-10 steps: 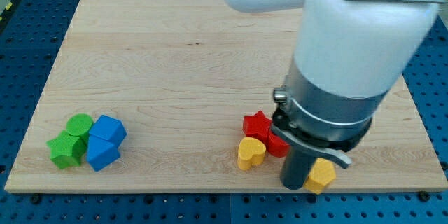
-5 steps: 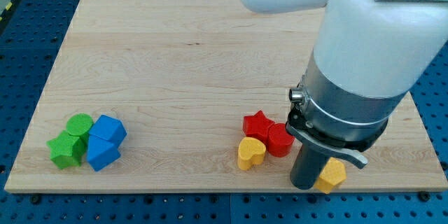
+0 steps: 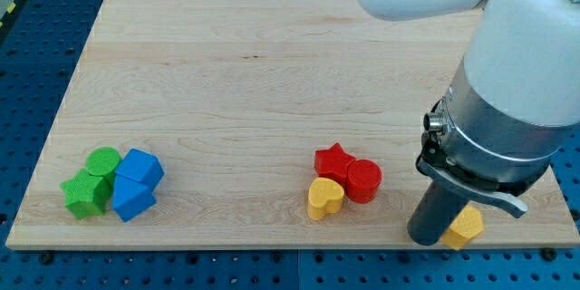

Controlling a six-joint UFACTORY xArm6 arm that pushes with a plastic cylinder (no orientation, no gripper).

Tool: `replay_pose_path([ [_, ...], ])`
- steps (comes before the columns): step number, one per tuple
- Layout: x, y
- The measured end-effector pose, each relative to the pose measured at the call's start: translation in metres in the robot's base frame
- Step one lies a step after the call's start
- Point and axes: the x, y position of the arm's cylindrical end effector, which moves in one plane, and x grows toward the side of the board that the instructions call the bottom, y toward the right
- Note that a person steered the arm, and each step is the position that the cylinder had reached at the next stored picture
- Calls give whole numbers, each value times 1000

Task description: Move the yellow hexagon to the bottom right of the board

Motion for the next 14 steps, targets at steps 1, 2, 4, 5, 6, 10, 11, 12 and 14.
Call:
replay_pose_path([
  [1, -3, 8],
  [2, -6, 25],
  [4, -7, 26],
  [5, -10, 26],
  [6, 1, 26],
  [10, -29, 64],
  [11, -1, 47],
  [12, 0, 43],
  [14, -20, 62],
])
